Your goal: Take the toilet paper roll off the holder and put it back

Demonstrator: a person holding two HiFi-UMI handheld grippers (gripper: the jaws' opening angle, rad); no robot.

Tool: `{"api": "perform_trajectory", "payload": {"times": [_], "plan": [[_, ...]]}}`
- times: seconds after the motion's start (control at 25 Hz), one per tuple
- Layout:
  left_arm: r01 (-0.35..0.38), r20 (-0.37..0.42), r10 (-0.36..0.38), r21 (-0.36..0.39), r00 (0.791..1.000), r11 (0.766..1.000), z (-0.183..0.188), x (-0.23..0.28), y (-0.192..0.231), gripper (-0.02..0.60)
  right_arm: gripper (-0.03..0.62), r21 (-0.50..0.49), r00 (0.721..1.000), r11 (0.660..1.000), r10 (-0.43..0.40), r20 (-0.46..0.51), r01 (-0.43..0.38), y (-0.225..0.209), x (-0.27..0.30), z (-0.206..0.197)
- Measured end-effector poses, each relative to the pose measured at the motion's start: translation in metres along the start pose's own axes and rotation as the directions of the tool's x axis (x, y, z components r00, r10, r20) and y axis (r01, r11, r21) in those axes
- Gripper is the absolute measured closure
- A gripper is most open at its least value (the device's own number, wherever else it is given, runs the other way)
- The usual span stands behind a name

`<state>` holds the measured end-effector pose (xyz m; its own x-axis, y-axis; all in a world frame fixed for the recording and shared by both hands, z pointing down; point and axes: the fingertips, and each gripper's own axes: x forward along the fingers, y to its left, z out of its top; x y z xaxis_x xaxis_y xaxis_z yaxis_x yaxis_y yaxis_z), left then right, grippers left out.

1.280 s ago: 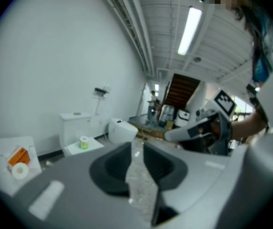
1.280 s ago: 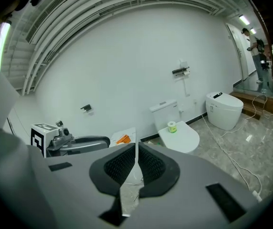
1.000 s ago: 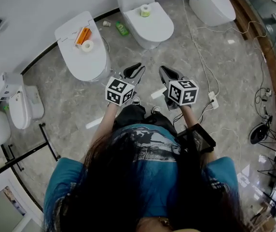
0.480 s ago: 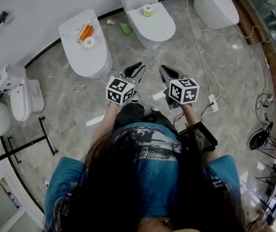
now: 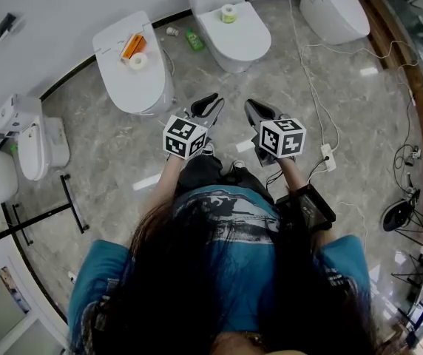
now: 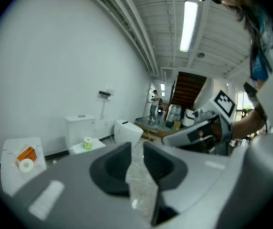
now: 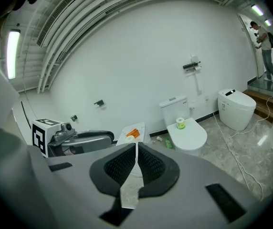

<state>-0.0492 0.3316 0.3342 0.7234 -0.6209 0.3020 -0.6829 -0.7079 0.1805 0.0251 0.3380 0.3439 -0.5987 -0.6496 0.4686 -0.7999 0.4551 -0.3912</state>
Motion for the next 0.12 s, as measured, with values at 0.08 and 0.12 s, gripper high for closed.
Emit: {"api": "perform_trajectory", "payload": {"times": [0.08, 0.12], "plan": [[-0.001, 0.002, 0.001, 0.0, 1.0, 1.0, -0.0005, -0.0003, -0.0006, 0.512, 0.566, 0.0, 1.0, 1.0, 0.002, -0.006, -0.002, 0.0001, -0.0003, -0.0022], [-0.002, 0.002, 0.002, 0.0, 1.0, 1.0, -0.0008, -0.0005, -0.0012, 0.512, 0.566, 0.001, 1.0, 1.0, 0.002, -0.009, -0.002, 0.0, -0.0007, -0.0033]]}}
